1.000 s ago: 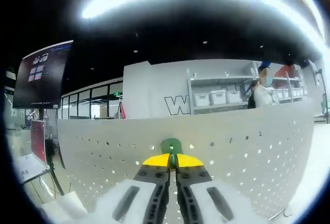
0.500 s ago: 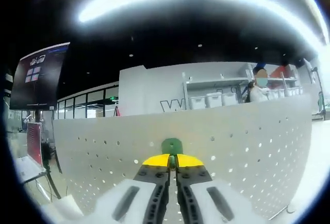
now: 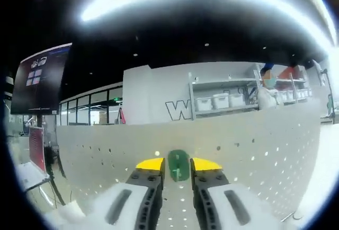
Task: Insert the hook assembly into the mounting plate slot until the hook locks in place.
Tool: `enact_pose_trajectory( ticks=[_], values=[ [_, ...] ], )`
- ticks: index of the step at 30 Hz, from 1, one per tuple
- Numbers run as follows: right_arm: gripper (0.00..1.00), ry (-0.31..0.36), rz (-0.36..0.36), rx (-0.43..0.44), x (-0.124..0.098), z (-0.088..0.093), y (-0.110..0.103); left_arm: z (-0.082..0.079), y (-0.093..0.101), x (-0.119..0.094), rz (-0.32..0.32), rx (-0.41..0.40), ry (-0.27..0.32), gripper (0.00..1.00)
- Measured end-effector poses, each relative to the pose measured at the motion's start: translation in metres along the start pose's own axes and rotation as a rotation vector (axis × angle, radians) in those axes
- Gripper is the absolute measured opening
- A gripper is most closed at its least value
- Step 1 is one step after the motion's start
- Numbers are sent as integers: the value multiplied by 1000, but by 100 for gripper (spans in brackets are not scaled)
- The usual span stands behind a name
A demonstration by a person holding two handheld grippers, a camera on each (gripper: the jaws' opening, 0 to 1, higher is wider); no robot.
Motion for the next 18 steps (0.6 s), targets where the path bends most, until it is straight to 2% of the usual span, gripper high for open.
enact_pose_trajectory(
  ticks=[6,10,13,18],
  values=[
    [18,25,-39,-7,-10,-18,3,8,3,-1,-9,8,-38,100],
    [18,65,-30,23,-18,-33,16,13,4,-3,-16,9,-77,97],
    [18,51,-41,31,-24,-37,27,16,5,-4,-19,6,-99,98],
    [19,-23,-86,4,-42,-32,43,20,9,-7,-21,10,-117,99]
  ],
)
Point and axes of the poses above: the point that each gripper's makers call its tool centre point, and the gripper's own axes: x roughly forward along the fingers, y roughly to its right, z roughly out of its underside, the point moved 9 cm from there along -x, roughly backward along the fingers, and after that the axes turned 6 degrees about -y, right-handed, at the moved point
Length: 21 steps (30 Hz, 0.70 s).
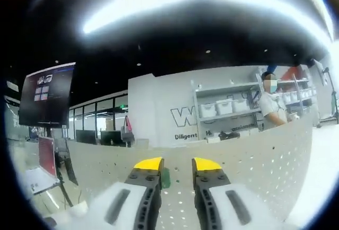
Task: Insert the hook assembly into the mounting plate slot until the hook locks in place.
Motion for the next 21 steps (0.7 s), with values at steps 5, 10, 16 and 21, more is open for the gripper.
enact_pose_trajectory(
  ticks=[5,10,16,21],
  values=[
    [21,-112,-75,-25,-18,17,8,8,6,0,5,8,-26,99],
    [21,-233,-133,-105,-42,37,19,14,9,-1,6,27,-63,100],
    [21,-336,-229,-168,-72,46,31,18,9,-3,8,23,-78,100],
    [24,-405,-262,-199,-95,56,36,21,11,-3,5,22,-91,100]
  ],
)
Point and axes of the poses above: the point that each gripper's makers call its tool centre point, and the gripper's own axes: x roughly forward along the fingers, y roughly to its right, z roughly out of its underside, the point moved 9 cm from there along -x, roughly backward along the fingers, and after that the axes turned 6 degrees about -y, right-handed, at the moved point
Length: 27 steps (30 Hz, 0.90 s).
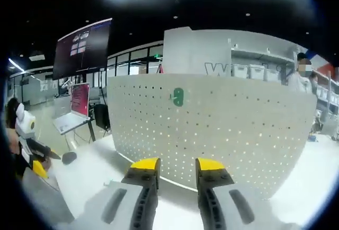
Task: Insert the hook assembly into the mounting plate slot until the hook locks in place.
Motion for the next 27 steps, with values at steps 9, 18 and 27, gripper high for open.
enact_pose_trajectory(
  ticks=[9,18,27],
  values=[
    [28,-148,-115,-66,-17,43,-22,4,3,2,-3,-10,-15,100],
    [29,-299,-214,-32,-21,96,-46,18,0,3,-21,-33,-41,100],
    [29,-397,-264,-37,-23,124,-65,29,-1,7,-27,-44,-75,100]
  ],
)
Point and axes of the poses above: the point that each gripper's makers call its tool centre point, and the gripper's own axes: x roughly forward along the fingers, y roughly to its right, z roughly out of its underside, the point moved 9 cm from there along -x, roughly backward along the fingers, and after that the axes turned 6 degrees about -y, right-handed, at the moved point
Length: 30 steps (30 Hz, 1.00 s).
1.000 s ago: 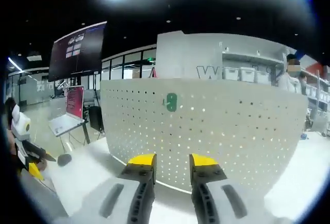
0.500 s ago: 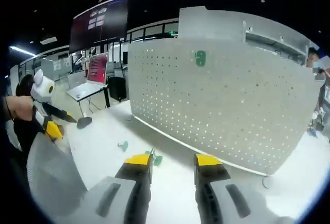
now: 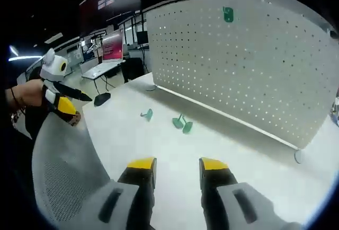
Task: Insert the hook assembly into the mounting plate slot until the hook locks in place.
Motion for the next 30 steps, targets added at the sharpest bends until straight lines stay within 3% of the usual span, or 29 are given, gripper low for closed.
enact_pose_trajectory(
  ticks=[11,20,30],
  values=[
    [29,-76,-59,-35,45,1,-2,2,-1,7,-6,-27,-49,100],
    [28,-103,-91,-75,96,-22,6,1,-8,14,-18,-22,-78,100],
    [24,-157,-82,-60,149,-46,22,2,-18,20,-15,-64,-76,100]
  ],
)
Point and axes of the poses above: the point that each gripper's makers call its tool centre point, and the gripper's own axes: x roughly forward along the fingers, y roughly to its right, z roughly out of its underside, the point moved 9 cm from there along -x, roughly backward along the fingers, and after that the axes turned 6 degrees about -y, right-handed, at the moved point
